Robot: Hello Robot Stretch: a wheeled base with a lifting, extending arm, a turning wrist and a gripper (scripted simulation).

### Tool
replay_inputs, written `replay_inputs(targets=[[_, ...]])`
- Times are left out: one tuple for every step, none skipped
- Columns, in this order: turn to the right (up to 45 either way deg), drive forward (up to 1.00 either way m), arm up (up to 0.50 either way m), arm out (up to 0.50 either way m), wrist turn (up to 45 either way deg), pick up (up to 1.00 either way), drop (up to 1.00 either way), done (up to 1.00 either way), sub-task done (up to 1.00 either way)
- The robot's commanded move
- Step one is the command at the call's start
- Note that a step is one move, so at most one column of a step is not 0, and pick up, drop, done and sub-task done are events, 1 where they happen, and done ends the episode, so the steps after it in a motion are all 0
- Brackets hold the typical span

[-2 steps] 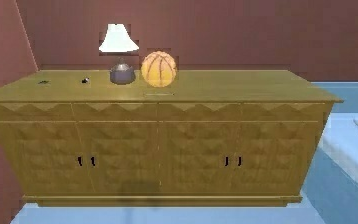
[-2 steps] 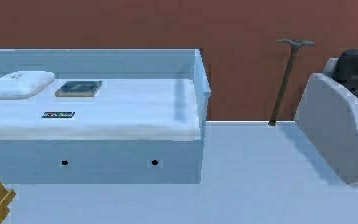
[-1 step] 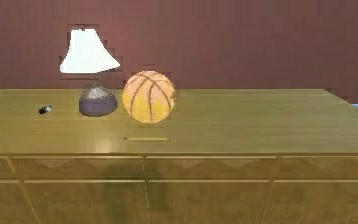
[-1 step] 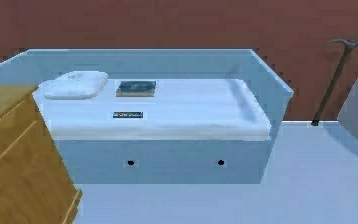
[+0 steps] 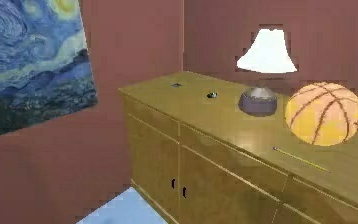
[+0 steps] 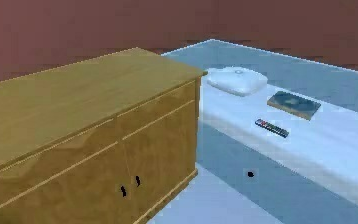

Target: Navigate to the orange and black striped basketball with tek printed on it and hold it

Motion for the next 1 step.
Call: replay_inputs(targets=[[-45.0,0.0,0.0,0.0,0.0,0.0,0.0,0.0,0.0]])
